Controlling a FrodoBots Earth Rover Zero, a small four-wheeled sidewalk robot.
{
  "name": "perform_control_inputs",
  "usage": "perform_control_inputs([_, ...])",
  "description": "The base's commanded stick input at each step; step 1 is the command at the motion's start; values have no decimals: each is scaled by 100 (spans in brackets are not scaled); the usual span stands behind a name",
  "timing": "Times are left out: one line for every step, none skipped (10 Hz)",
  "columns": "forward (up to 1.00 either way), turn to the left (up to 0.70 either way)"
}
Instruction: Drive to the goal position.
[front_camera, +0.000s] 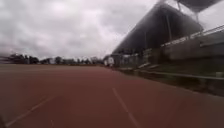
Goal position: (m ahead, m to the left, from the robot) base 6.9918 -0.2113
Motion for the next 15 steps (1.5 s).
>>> perform_control_inputs([85, 0])
perform_control_inputs([85, 0])
perform_control_inputs([85, 0])
perform_control_inputs([85, 0])
perform_control_inputs([85, 0])
perform_control_inputs([85, 0])
perform_control_inputs([85, 0])
perform_control_inputs([85, 0])
perform_control_inputs([85, 0])
perform_control_inputs([85, 0])
perform_control_inputs([85, 0])
perform_control_inputs([85, 0])
perform_control_inputs([85, 0])
perform_control_inputs([85, 0])
perform_control_inputs([85, 0])
